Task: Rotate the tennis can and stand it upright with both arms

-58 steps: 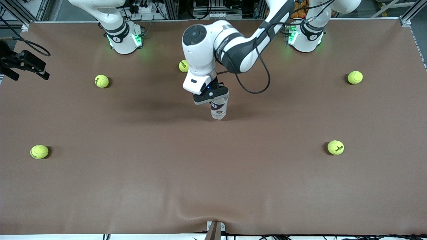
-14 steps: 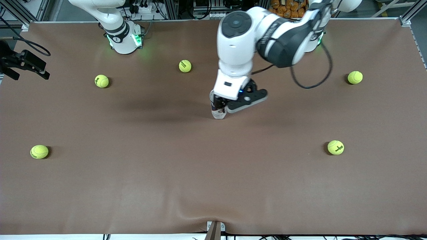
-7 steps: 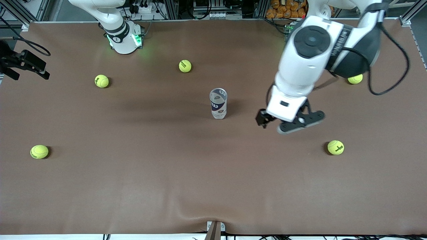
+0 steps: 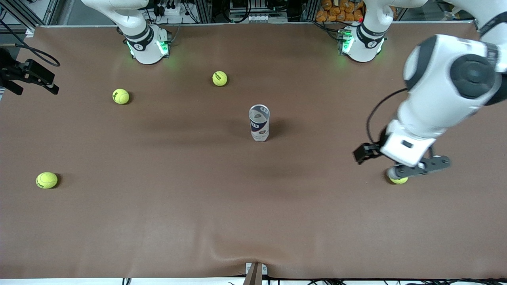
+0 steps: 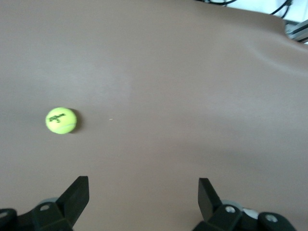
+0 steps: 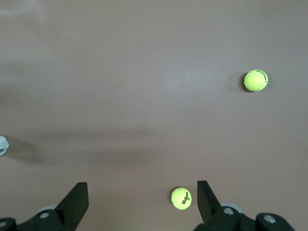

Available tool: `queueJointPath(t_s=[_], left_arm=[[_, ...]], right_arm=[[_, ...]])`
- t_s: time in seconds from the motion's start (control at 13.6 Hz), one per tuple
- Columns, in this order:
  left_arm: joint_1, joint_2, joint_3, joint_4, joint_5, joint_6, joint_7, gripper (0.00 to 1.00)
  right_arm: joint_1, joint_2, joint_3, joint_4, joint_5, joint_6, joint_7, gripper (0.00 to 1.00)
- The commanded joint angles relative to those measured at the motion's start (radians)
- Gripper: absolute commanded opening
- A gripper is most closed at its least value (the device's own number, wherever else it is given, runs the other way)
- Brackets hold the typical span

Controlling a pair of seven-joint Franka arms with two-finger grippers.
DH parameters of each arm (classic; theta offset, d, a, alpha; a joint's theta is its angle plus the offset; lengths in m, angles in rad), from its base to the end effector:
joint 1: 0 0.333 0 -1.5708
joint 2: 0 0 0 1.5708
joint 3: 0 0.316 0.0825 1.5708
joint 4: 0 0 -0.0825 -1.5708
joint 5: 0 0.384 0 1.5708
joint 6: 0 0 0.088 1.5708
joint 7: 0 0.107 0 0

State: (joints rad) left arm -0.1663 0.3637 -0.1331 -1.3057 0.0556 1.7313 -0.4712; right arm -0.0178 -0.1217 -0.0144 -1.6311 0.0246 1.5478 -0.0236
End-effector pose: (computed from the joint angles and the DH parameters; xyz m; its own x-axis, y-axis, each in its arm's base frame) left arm 0.6497 -0.1787 0.5436 0.9828 0.1743 0.0615 0.1732 -0.9846 0.0222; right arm 0.5136 -0.0144 0.6591 0.9992 -0.0080 0.0390 -0.0070 -0.9997 -0.0254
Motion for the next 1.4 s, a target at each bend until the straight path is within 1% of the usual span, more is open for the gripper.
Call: queueJointPath(t_s=[0.0,0.15,0.22,0.37,0.44,0.66,0.81,1.03,1.18,1.33], left_arm=[[0.054,-0.072,-0.017,-0.029,-0.013,-0.073,0.074,1.0],[0.109,-0.103,-0.031,-0.033,-0.014,-0.107,0.159,1.0],[0.149,-0.117,-0.054,-0.046,-0.014,-0.116,0.198,1.0],[0.165,-0.149,-0.052,-0.073,-0.013,-0.136,0.223,1.0],[0.172,-0.179,-0.048,-0.102,-0.014,-0.136,0.238,1.0],[0.174,-0.336,-0.046,-0.269,-0.026,-0.108,0.238,1.0],[0.171,-0.396,-0.01,-0.329,-0.072,-0.107,0.238,1.0],[0.169,-0.472,-0.003,-0.426,-0.068,-0.073,0.243,1.0],[0.165,-0.466,0.012,-0.406,-0.054,-0.073,0.249,1.0],[0.146,-0.454,0.058,-0.382,-0.054,-0.072,0.301,1.0]], right_arm=[[-0.007,0.01,0.005,0.023,0.005,-0.015,0.013,1.0],[-0.007,0.01,0.005,0.023,0.005,-0.015,0.013,1.0],[-0.007,0.01,0.005,0.023,0.005,-0.015,0.013,1.0],[-0.007,0.01,0.005,0.023,0.005,-0.015,0.014,1.0],[-0.007,0.01,0.005,0.023,0.005,-0.014,0.013,1.0],[-0.007,0.01,0.005,0.023,0.005,-0.014,0.014,1.0],[-0.005,0.01,0.005,0.023,0.005,-0.014,0.013,1.0],[-0.005,0.01,0.005,0.023,0.005,-0.014,0.014,1.0],[-0.007,0.01,0.005,0.023,0.005,-0.014,0.014,1.0],[-0.005,0.011,0.005,0.023,0.005,-0.014,0.014,1.0]])
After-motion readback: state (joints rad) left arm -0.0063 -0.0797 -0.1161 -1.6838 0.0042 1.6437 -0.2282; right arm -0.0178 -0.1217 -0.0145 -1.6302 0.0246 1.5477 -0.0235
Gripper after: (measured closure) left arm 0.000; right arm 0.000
